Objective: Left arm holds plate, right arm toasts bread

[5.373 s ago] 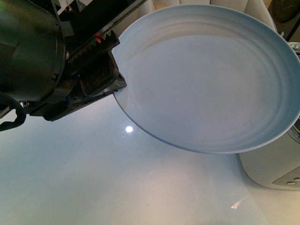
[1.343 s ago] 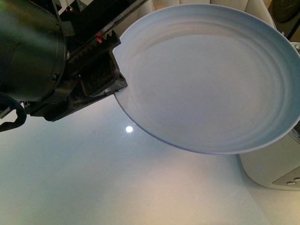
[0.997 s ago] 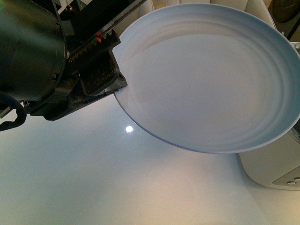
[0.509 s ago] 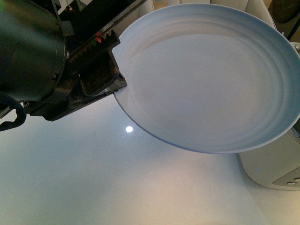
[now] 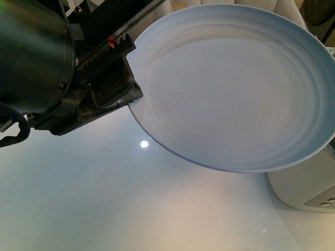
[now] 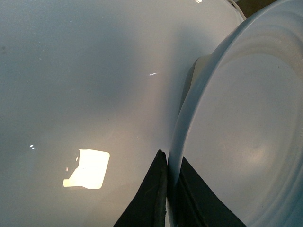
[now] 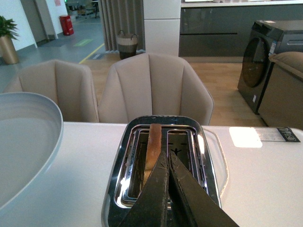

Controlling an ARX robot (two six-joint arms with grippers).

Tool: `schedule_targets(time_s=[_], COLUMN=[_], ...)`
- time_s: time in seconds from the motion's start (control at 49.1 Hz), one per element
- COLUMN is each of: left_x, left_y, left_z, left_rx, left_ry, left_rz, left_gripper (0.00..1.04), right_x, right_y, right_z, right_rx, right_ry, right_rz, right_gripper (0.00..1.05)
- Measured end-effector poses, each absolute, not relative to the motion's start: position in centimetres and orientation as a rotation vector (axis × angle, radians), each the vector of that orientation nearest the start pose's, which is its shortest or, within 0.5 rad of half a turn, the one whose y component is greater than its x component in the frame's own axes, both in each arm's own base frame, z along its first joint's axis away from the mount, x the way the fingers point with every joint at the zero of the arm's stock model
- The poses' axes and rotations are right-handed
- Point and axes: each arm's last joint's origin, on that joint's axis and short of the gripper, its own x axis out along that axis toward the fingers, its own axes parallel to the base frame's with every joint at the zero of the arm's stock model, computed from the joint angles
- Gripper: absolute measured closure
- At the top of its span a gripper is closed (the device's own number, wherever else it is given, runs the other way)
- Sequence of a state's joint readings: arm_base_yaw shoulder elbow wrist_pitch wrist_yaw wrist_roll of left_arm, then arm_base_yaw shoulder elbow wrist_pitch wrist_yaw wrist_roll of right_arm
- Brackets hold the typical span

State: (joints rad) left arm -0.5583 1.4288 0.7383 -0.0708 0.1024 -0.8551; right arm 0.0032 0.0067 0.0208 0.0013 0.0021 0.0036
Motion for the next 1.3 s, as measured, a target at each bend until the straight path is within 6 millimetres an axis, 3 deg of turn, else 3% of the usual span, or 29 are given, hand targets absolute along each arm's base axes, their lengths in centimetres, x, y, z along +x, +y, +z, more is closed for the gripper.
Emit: schedule_targets(time_s=[0.081,0.753,1.018,1.302], left_x=[23.6,23.6,23.6,24.0], left_y=[-15.1,-15.1,-15.1,-15.3], left_z=[18.8,18.8,18.9,20.5], left_rx=[-0.609,-0.609,-0.613,-0.803], left_ry=[0.961,0.962,0.962,0.837], left_rz=[-0.261,-0.262,-0.263,-0.367], left_gripper=[1.02,1.02,1.02,1.02], right_x=[9.7,9.7,9.7,9.7], right_y=[0.0,0.0,0.0,0.0], right_z=[17.0,17.0,17.0,17.0], right_rx=[0.003,0.003,0.003,0.003], right_ry=[-0.015,-0.016,-0.016,-0.016], right_rz=[0.001,0.001,0.001,0.001], right_gripper=[0.97,0.08,0.09,0.09])
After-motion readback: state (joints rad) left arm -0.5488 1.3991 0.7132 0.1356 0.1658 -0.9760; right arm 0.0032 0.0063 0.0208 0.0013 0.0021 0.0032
